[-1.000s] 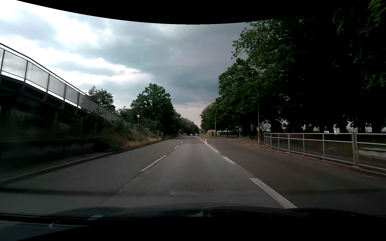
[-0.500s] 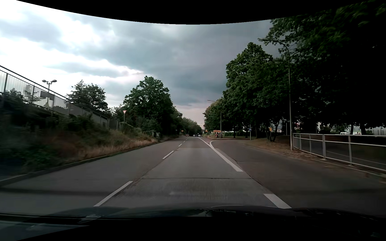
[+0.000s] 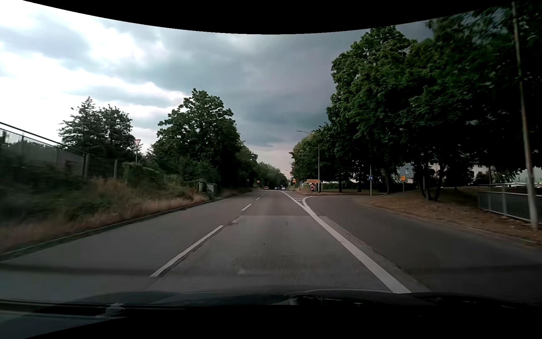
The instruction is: Follow the waypoints while adhering to traffic rules and regulations
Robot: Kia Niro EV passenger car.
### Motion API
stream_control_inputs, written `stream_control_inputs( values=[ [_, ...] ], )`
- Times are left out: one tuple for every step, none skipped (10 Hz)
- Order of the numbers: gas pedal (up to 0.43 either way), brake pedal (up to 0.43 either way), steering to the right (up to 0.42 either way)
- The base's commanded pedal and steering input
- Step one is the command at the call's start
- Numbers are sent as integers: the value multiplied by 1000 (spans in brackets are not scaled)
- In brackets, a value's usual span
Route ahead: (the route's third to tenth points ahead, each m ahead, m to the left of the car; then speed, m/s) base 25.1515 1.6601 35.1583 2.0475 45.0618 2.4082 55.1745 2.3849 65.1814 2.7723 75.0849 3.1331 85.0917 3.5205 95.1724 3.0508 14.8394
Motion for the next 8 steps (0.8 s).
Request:
stream_control_inputs(
  values=[
    [98,0,-7],
    [98,0,-6],
    [98,0,-7],
    [98,0,-6],
    [98,0,-5],
    [98,0,-5],
    [98,0,-5],
    [98,0,-4]
  ],
)
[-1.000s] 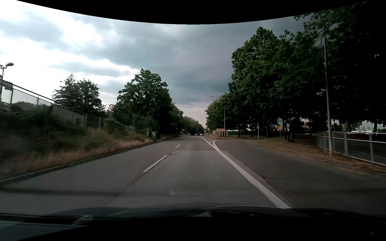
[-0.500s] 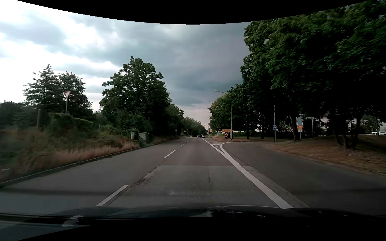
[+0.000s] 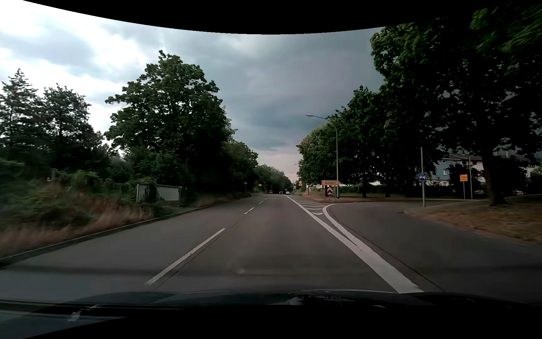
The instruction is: Follow the waypoints while adhering to traffic rules and regulations
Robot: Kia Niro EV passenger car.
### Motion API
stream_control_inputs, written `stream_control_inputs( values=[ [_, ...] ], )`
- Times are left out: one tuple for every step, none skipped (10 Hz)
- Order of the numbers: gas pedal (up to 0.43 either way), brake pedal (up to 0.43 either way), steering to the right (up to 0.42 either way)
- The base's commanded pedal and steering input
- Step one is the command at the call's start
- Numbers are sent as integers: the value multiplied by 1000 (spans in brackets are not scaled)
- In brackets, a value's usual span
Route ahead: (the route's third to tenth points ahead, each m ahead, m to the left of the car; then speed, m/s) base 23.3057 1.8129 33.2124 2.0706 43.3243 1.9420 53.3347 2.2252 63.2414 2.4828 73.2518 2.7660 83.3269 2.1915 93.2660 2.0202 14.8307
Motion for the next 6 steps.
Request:
stream_control_inputs(
  values=[
    [98,0,-4],
    [98,0,-3],
    [98,0,-3],
    [98,0,-3],
    [98,0,-3],
    [98,0,-2]
  ],
)
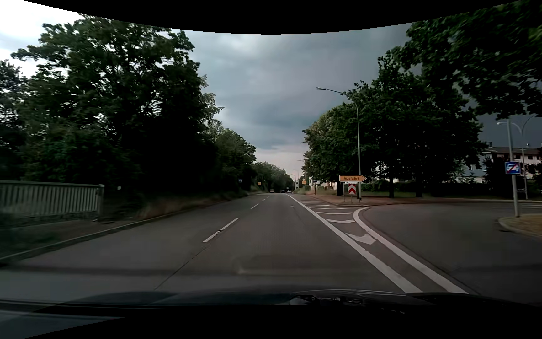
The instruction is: Follow the waypoints while adhering to traffic rules and regulations
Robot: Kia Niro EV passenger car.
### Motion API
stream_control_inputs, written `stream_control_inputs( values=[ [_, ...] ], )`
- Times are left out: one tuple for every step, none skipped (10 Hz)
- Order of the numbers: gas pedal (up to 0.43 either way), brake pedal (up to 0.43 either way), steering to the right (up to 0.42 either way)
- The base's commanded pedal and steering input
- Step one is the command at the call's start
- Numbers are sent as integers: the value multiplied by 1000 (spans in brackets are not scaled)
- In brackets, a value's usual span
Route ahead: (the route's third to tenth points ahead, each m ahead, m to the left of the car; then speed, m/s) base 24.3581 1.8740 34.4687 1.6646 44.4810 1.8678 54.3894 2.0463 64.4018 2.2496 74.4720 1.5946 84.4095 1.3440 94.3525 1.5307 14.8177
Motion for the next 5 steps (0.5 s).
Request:
stream_control_inputs(
  values=[
    [98,0,-1],
    [98,0,-1],
    [98,0,-1],
    [98,0,-1],
    [98,0,-1]
  ],
)
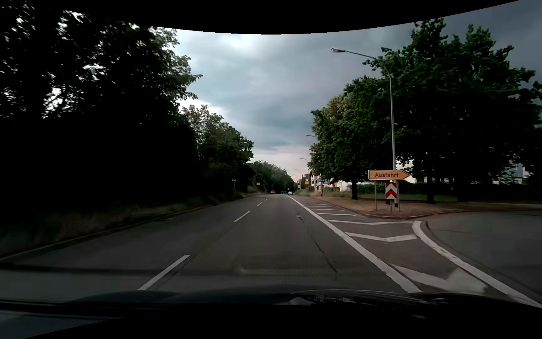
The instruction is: Follow the waypoints while adhering to traffic rules and regulations
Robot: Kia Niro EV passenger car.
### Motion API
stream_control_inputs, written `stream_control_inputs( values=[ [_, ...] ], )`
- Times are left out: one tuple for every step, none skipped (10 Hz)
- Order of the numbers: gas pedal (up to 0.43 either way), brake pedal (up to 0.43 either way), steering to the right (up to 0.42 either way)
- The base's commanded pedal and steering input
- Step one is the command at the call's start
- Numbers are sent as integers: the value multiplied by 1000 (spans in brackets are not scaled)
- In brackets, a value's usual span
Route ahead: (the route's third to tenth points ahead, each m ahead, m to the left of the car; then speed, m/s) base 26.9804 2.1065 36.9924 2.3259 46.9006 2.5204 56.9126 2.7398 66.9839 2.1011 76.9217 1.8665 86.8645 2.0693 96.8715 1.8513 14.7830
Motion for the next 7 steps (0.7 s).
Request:
stream_control_inputs(
  values=[
    [98,0,-1],
    [98,0,-1],
    [98,0,-1],
    [98,0,-1],
    [98,0,-1],
    [98,0,-1],
    [98,0,0]
  ],
)
